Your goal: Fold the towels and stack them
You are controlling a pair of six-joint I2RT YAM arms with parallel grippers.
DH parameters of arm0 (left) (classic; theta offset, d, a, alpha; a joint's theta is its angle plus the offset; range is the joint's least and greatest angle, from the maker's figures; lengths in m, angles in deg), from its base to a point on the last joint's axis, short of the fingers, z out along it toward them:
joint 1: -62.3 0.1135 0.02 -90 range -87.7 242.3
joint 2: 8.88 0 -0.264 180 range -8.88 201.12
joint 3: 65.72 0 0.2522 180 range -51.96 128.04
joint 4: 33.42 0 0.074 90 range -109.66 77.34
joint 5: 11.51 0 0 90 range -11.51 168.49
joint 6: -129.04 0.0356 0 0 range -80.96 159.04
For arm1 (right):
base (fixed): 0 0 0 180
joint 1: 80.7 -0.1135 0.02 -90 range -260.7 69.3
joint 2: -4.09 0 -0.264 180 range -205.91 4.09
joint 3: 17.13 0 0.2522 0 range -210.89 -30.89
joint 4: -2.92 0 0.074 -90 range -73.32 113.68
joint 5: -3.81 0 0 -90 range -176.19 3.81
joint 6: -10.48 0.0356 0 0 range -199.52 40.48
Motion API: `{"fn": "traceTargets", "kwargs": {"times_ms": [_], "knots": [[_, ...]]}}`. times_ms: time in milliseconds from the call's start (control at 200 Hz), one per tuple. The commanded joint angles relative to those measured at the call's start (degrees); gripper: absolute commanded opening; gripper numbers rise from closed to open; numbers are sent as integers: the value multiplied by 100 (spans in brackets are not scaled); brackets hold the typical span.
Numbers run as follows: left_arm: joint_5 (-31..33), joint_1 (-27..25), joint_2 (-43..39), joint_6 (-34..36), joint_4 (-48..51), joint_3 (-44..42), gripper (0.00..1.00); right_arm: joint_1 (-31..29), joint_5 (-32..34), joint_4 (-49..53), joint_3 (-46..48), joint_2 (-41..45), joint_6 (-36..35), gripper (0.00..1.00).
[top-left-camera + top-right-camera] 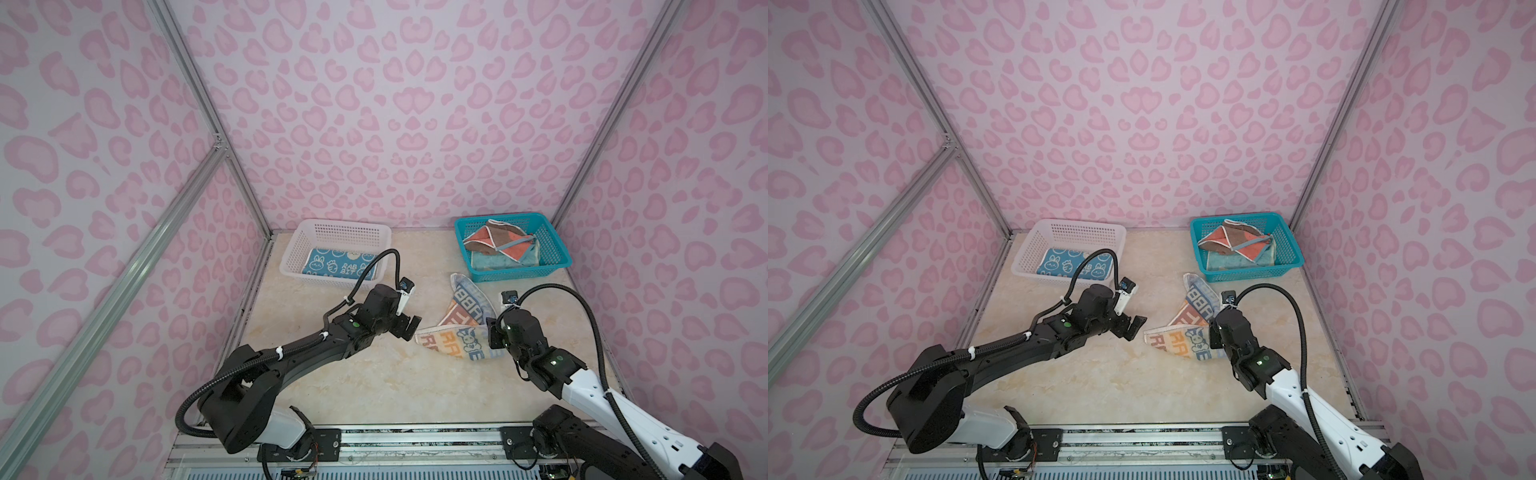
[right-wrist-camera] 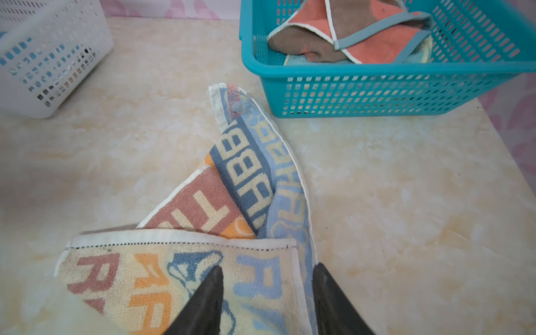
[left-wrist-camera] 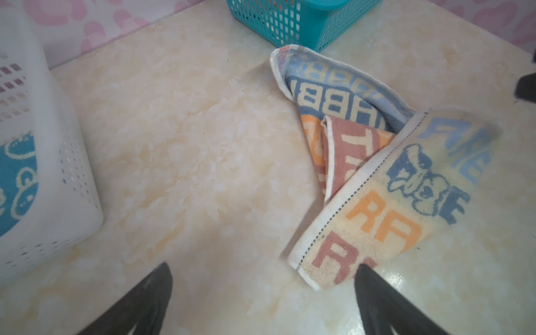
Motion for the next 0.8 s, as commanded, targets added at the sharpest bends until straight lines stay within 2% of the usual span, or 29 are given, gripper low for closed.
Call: {"fn": "traceTargets", "kwargs": {"times_ms": [0, 75, 150, 235, 345, 610, 795], "knots": [[86, 7, 384, -399, 635, 346, 94, -6, -129, 111, -165, 165, -467, 54], [67, 5, 749, -825, 1018, 652, 90, -9, -159, 240, -347, 142, -599, 54], [-211, 9, 1091, -1175, 1341, 922, 86, -9, -182, 386, -524, 10, -672, 54], [-567, 9, 1324, -1561, 1492, 1097, 82, -4, -248, 428, -673, -204, -724, 54], [-664, 6, 1541, -1949, 1941, 1412, 76, -3, -340, 388, -772, -458, -760, 55], [-1007, 0, 2147, -2441, 2569, 1852, 60, -5, -443, 84, -772, -812, -803, 55], [-1253, -2, 2324, -2600, 2420, 1844, 55, -10, -369, 31, -722, -850, -910, 55]]}}
